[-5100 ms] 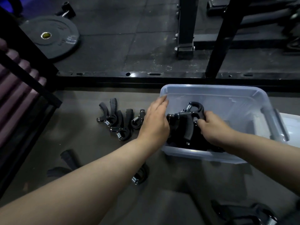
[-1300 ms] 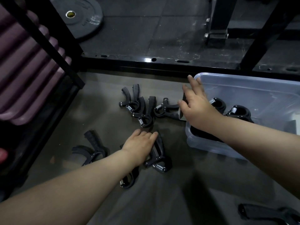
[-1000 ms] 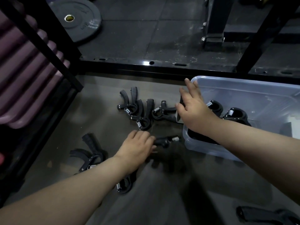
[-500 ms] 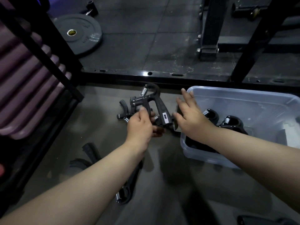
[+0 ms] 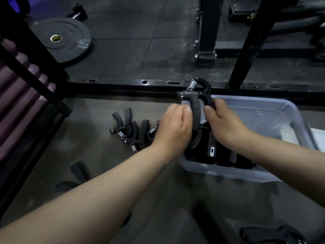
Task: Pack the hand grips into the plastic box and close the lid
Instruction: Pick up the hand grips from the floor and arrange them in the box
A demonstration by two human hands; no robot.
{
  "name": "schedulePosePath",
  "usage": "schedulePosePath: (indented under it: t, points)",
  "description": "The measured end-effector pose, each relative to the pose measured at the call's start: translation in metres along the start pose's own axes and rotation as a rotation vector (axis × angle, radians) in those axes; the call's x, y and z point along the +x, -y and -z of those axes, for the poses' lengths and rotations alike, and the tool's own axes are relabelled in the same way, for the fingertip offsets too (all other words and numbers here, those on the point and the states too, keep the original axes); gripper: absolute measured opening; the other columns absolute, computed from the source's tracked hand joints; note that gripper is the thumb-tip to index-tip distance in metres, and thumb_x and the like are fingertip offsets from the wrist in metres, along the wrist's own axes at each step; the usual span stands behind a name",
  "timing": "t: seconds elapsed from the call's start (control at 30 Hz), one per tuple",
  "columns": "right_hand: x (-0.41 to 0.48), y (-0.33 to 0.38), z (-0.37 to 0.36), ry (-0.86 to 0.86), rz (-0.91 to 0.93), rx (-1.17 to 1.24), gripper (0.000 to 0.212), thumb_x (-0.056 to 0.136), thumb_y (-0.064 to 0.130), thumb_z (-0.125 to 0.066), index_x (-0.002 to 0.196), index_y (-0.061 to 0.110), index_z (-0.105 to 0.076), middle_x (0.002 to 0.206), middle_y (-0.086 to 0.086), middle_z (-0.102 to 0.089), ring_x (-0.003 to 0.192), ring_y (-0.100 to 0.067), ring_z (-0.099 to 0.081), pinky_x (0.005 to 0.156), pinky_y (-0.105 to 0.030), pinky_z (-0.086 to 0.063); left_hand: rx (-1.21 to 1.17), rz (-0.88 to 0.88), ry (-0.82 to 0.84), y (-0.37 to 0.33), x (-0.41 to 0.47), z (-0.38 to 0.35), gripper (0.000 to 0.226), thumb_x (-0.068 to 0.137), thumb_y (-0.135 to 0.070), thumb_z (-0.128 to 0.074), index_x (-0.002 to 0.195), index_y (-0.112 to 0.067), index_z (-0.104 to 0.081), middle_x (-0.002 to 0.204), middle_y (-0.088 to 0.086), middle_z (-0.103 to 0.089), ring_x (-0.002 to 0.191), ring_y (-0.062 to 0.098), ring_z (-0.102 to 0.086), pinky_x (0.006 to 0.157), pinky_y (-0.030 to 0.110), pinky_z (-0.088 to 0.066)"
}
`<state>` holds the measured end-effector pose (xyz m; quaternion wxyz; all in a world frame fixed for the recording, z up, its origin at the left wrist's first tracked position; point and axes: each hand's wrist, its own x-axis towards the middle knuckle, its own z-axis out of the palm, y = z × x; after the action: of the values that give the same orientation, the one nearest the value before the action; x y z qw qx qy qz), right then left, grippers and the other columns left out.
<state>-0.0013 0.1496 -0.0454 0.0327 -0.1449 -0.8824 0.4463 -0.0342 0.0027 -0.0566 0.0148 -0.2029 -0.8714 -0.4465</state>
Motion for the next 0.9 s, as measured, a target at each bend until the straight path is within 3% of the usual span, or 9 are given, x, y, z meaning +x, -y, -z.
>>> schedulePosePath:
  t: [0.07, 0.13, 0.17, 0.27, 0.4, 0.53, 0.67, 0.83, 0.9]
  points:
    - [0.001, -0.017, 0.015, -0.024, -0.045, -0.005, 0.021, 0.1, 0.035, -0.039, 0.101, 0.016, -0.048, 0.08, 0.001, -0.057, 0.073, -0.016, -0.052, 0.06, -0.029, -0.038, 0.116, -0.036, 0.102, 0.004, 0.001, -0.013, 0.033, 0.103, -0.022, -0.034, 0.12, -0.011, -0.061, 0.127, 0.006, -0.055, 0.12, 0.02, -0.047, 0.105, 0.039, -0.037]
    - [0.001, -0.036, 0.032, 0.025, -0.108, -0.095, 0.023, 0.099, 0.037, -0.038, 0.098, 0.016, -0.049, 0.081, 0.001, -0.057, 0.077, -0.02, -0.053, 0.064, -0.033, -0.038, 0.226, 0.031, 0.222, 0.014, 0.0, -0.024, 0.043, 0.102, -0.015, -0.032, 0.144, -0.01, -0.041, 0.157, 0.003, -0.029, 0.143, 0.02, -0.026, 0.118, 0.042, -0.023]
    - [0.001, -0.046, 0.04, 0.064, -0.136, -0.15, 0.024, 0.098, 0.038, -0.038, 0.097, 0.017, -0.05, 0.083, -0.001, -0.059, 0.08, -0.022, -0.056, 0.067, -0.035, -0.041, 0.245, 0.061, 0.255, 0.018, -0.001, -0.027, 0.049, 0.1, -0.01, -0.032, 0.149, -0.011, -0.033, 0.162, 0.001, -0.017, 0.148, 0.018, -0.016, 0.12, 0.042, -0.018]
    - [-0.003, -0.069, 0.056, 0.165, -0.21, -0.259, 0.026, 0.098, 0.037, -0.038, 0.1, 0.016, -0.053, 0.093, -0.008, -0.063, 0.088, -0.028, -0.059, 0.076, -0.036, -0.045, 0.204, 0.086, 0.227, 0.02, -0.002, -0.03, 0.064, 0.093, 0.001, -0.029, 0.155, -0.015, -0.022, 0.164, -0.005, -0.012, 0.15, 0.012, -0.007, 0.123, 0.038, -0.012]
    - [-0.009, -0.089, 0.059, 0.174, -0.326, -0.271, 0.026, 0.1, 0.032, -0.038, 0.102, 0.01, -0.052, 0.091, -0.009, -0.06, 0.078, -0.02, -0.054, 0.059, -0.03, -0.037, 0.186, 0.101, 0.168, 0.021, -0.002, -0.03, 0.064, 0.092, 0.003, -0.027, 0.154, -0.013, -0.028, 0.163, -0.006, -0.017, 0.149, 0.008, -0.01, 0.122, 0.028, -0.009]
    - [-0.006, -0.103, 0.059, 0.164, -0.405, -0.294, 0.024, 0.1, 0.028, -0.037, 0.107, 0.009, -0.049, 0.096, -0.011, -0.054, 0.082, -0.026, -0.049, 0.061, -0.032, -0.031, 0.192, 0.097, 0.146, 0.023, -0.004, -0.031, 0.06, 0.093, 0.002, -0.028, 0.152, -0.011, -0.032, 0.162, -0.005, -0.019, 0.149, 0.008, -0.012, 0.123, 0.029, -0.011]
    - [-0.005, -0.111, 0.057, 0.171, -0.425, -0.295, 0.024, 0.1, 0.025, -0.036, 0.109, 0.006, -0.048, 0.094, -0.013, -0.055, 0.074, -0.021, -0.049, 0.056, -0.029, -0.033, 0.185, 0.084, 0.134, 0.024, -0.004, -0.032, 0.059, 0.094, 0.002, -0.028, 0.15, -0.011, -0.035, 0.162, -0.006, -0.021, 0.149, 0.007, -0.012, 0.123, 0.03, -0.011]
    - [-0.005, -0.121, 0.048, 0.198, -0.446, -0.395, 0.033, 0.098, 0.035, -0.036, 0.115, 0.011, -0.051, 0.122, -0.02, -0.046, 0.102, -0.038, -0.053, 0.088, -0.039, -0.046, 0.193, 0.078, 0.118, 0.025, -0.004, -0.033, 0.057, 0.094, 0.002, -0.029, 0.15, -0.01, -0.036, 0.161, -0.006, -0.023, 0.149, 0.007, -0.013, 0.119, 0.02, -0.008]
    - [-0.005, -0.121, 0.045, 0.218, -0.441, -0.404, 0.034, 0.099, 0.034, -0.036, 0.117, 0.01, -0.051, 0.125, -0.02, -0.045, 0.103, -0.039, -0.053, 0.09, -0.04, -0.046, 0.19, 0.077, 0.114, 0.025, -0.004, -0.033, 0.057, 0.094, 0.002, -0.029, 0.149, -0.01, -0.037, 0.161, -0.006, -0.023, 0.149, 0.007, -0.014, 0.119, 0.02, -0.008]
